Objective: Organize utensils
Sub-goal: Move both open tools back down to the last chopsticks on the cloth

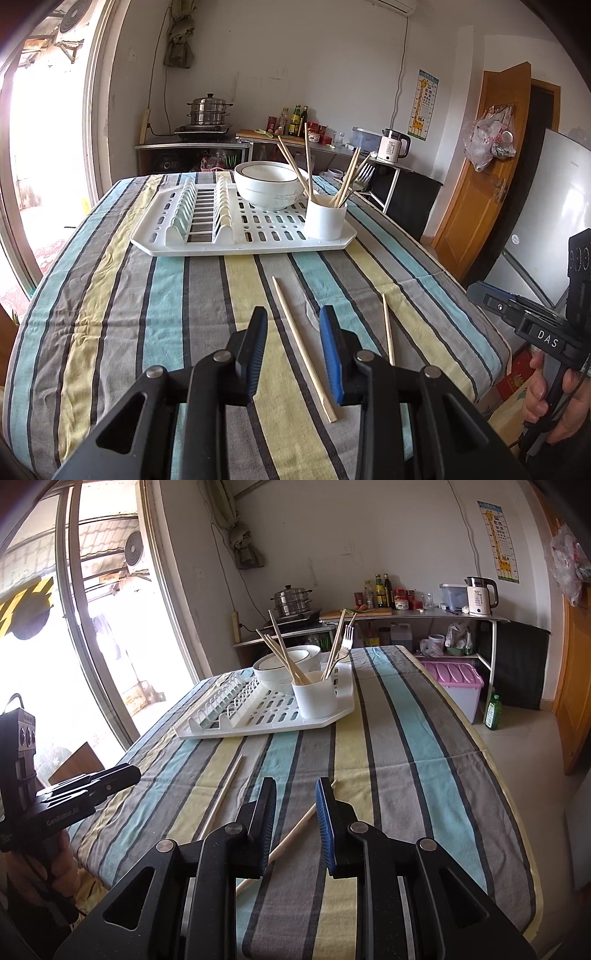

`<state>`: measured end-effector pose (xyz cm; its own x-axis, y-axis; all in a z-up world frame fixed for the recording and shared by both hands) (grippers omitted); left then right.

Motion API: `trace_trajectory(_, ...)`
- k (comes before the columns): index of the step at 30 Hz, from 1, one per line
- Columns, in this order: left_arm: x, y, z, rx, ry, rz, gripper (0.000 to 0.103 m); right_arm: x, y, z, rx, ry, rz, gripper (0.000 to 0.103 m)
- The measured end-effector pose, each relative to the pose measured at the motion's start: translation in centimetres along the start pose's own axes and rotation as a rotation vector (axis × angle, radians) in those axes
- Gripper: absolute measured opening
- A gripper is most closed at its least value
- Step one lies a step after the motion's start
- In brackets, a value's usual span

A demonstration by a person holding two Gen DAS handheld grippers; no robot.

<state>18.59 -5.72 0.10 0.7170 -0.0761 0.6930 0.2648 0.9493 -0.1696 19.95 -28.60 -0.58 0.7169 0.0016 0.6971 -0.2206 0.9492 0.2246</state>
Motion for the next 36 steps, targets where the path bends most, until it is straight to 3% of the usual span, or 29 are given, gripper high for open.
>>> trace_trajectory(24, 3.4, 1.4, -13.1, 0.069, 0.320, 0.002, 0.031, 0.1, -2.6, -10.7, -0.089, 0.262, -0.100, 0.023)
trace_trajectory(36, 4.0, 1.1, -16.6, 0.145, 0.409, -0.023, 0.027, 0.3, -2.5, -12.9, -0.204, 0.348, -0.071, 0.021)
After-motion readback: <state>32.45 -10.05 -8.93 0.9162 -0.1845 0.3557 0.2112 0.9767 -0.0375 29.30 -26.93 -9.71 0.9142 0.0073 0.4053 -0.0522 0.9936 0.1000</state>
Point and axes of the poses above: each gripper's, at about its wrist camera, not at the fingertips, and z roughly against the way its jaws point, y to its left, x to its top, the point moved 8 cm from there along -z, roughly the way its jaws point, and after that the axes turned 10 degrees about y, right-handed, at the moved point
